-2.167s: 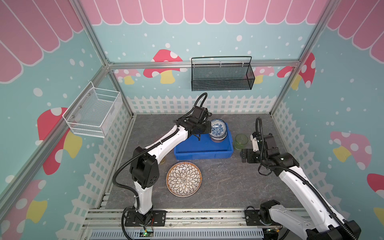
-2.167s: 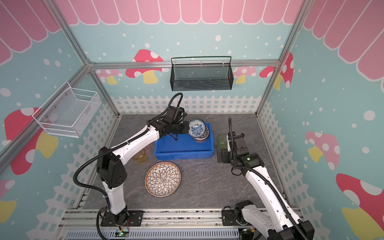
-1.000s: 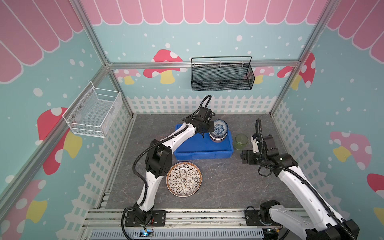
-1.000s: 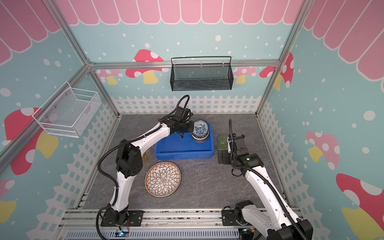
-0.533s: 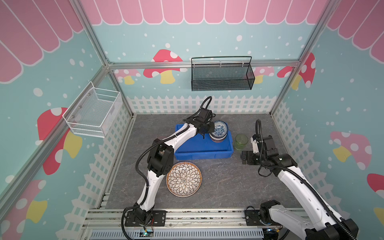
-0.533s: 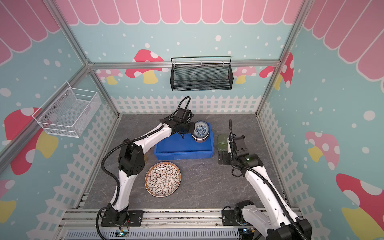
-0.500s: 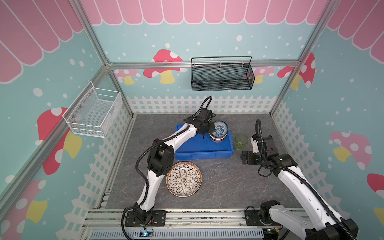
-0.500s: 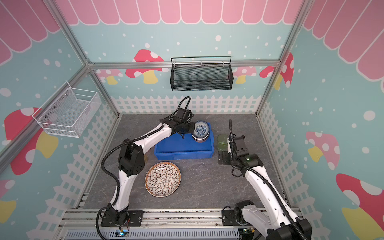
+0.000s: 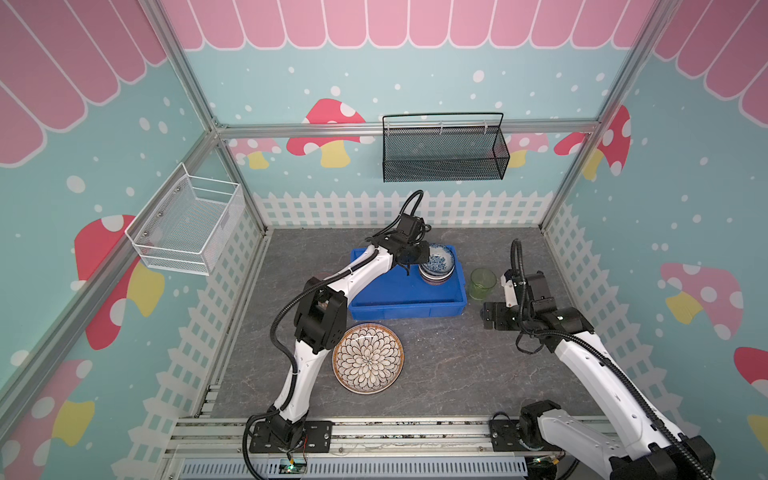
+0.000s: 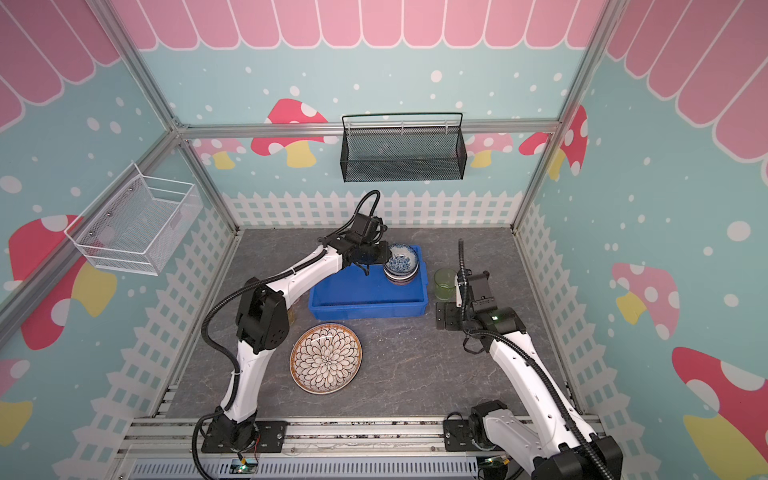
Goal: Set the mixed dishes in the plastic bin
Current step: 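Lower the blue-floral bowl onto the bowl stack in the bin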
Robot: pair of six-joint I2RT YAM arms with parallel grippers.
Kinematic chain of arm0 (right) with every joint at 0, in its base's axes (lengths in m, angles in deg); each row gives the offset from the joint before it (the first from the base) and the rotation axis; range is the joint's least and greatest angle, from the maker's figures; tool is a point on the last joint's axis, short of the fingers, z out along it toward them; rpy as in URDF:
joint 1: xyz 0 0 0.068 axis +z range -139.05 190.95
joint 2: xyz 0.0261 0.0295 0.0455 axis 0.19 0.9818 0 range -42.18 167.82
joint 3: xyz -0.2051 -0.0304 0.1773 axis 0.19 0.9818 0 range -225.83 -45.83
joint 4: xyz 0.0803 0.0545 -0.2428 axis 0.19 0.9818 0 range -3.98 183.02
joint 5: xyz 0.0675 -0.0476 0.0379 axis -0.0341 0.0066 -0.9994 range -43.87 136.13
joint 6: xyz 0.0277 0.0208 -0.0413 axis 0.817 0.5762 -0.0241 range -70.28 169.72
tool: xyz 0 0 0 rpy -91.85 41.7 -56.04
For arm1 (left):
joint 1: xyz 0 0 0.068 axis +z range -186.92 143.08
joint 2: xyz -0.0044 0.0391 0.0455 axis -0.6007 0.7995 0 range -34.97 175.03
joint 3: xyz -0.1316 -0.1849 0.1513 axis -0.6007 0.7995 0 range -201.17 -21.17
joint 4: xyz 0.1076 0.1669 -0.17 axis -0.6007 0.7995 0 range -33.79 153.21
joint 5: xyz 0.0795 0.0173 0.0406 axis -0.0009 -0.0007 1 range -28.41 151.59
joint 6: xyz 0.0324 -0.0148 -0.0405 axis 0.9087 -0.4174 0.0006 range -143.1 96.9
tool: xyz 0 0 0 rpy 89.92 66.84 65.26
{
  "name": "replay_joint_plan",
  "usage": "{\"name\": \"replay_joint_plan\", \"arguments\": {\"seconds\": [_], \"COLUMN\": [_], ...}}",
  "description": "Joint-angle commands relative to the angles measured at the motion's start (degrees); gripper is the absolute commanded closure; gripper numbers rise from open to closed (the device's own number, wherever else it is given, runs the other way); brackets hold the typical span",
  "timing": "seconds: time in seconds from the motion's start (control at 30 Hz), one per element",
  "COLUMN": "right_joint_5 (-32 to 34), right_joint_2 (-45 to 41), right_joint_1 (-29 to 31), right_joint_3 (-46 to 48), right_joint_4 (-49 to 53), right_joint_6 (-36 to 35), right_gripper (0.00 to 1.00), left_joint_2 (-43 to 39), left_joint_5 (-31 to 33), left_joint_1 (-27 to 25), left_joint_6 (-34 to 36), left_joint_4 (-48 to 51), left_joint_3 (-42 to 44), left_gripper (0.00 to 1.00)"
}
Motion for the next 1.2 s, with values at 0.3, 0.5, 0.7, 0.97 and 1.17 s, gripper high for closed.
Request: {"name": "replay_joint_plan", "arguments": {"seconds": [0.3, 0.5, 0.7, 0.97, 1.17], "right_joint_5": [-0.46, -0.55, -0.64, -0.83, -0.9], "right_joint_2": [-0.25, -0.34, -0.34, -0.25, -0.25], "right_joint_1": [-0.59, -0.7, -0.79, -0.83, -0.88], "right_joint_3": [0.81, 0.86, 0.86, 0.61, 0.51], "right_joint_4": [-0.32, -0.35, -0.35, -0.34, -0.34], "right_joint_6": [-0.16, -0.23, -0.25, -0.42, -0.48], "right_gripper": [0.03, 0.03, 0.03, 0.03, 0.03], "left_joint_2": [0.59, -0.5, -2.12, -3.45, -4.2], "left_joint_5": [-1.67, -2.04, -2.06, -2.33, -2.72], "left_joint_1": [0.04, 0.04, 0.04, 0.04, 0.1], "left_joint_6": [-0.09, -0.05, 0.08, 0.21, 0.26], "left_joint_4": [-0.63, -0.4, 0.4, 1.04, 1.3], "left_joint_3": [-1.41, -1.46, -1.46, -1.37, -1.4], "left_gripper": [0.63, 0.62, 0.59, 0.58, 0.56]}}
